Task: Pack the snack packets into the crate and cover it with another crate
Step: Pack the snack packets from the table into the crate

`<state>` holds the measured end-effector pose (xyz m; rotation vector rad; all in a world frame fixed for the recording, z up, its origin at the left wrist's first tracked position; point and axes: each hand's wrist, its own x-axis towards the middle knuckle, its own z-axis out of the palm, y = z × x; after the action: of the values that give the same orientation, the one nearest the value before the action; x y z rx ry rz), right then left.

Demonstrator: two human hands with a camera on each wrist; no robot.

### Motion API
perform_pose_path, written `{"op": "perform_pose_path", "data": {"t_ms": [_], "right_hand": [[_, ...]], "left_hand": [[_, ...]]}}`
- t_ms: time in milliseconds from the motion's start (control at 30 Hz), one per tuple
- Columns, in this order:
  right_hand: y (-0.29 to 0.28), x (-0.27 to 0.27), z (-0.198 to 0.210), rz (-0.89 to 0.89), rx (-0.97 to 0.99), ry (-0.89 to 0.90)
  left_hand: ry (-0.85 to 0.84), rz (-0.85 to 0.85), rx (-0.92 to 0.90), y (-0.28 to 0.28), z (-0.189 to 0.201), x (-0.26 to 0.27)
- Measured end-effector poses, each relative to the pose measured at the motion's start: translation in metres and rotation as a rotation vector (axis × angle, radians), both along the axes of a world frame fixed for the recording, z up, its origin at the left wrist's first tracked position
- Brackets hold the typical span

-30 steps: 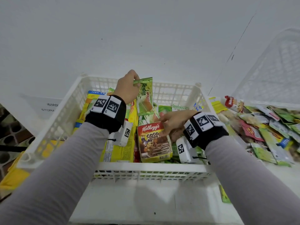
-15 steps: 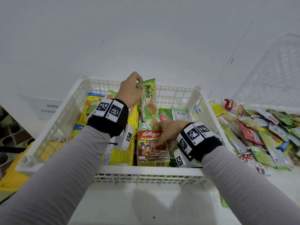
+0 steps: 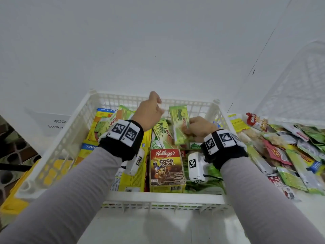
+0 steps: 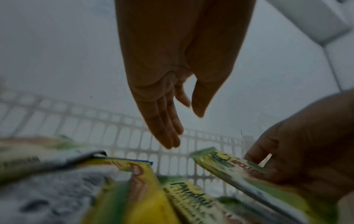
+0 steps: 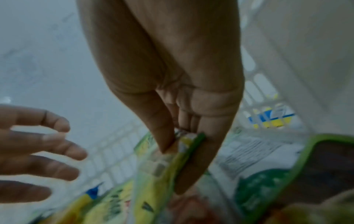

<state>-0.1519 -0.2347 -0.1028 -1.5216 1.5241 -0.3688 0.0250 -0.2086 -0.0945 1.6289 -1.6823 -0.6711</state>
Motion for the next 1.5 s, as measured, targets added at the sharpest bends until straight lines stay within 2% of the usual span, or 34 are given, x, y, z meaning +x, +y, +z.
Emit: {"op": "perform_pose_path", "data": {"t_ms": [67,133,200,267,433,500,633,767,833,1033,1133,1200,1267,1367,1433,1500], "right_hand": [[-0.001,-0.005,-0.002,0.035,-0.033,0.34],[-0.001,-0.005,-0.004,0.061,-0.02,0.465],[-0.002,-0.003,-0.006,0.1,-0.009,0.509],[-0.003,0.0,-0.011,0.091,-0.018,0.495],[-0.004,0.002,-0.024,0.063,-0.113,0.555],[-0.003,0.004,-0.028,0.073,-0.163,0.575],[-0.002,0.003,-0.03,0.079,-0.195,0.57],[-0.004,0.002,-0.029,0.109,-0.178,0.562],[-0.005,0.001,-0.028,0.112,-0.159,0.541],[-0.004,0.002,-0.027,0.188,-0.212,0.62],[-0.003,0.003,-0.022,0.235,-0.293,0.662],[-0.002,0.01,-0.02,0.346,-0.359,0.683],[0.001,0.017,-0.023,0.488,-0.327,0.676],[0.001,0.021,-0.028,0.572,-0.197,0.695],[0.003,0.021,-0.029,0.582,-0.17,0.698],[0.005,0.021,-0.027,0.576,-0.18,0.665]], "left_hand": [[-0.353,-0.136,0.059,0.001,-0.004,-0.002],[-0.558,-0.306,0.189,0.001,-0.006,-0.007],[-0.742,-0.413,0.292,-0.004,-0.007,-0.014],[-0.869,-0.433,0.346,-0.015,-0.008,-0.017],[-1.064,-0.293,0.262,-0.029,-0.021,-0.022],[-1.074,-0.238,0.212,-0.028,-0.024,-0.027],[-0.948,-0.219,0.134,-0.032,-0.013,-0.03],[-1.061,-0.219,0.032,-0.034,-0.001,-0.032],[-1.064,-0.207,-0.027,-0.036,0.004,-0.032],[-1.086,-0.281,0.108,-0.029,-0.004,-0.035],[-1.089,-0.416,0.244,-0.027,-0.012,-0.038],[-1.12,-0.445,0.283,-0.025,-0.015,-0.038],[-1.149,-0.441,0.301,-0.023,-0.017,-0.037],[-1.164,-0.45,0.313,-0.02,-0.017,-0.037],[-1.109,-0.45,0.329,-0.019,-0.013,-0.037],[-0.95,-0.396,0.318,-0.018,-0.002,-0.026]]}}
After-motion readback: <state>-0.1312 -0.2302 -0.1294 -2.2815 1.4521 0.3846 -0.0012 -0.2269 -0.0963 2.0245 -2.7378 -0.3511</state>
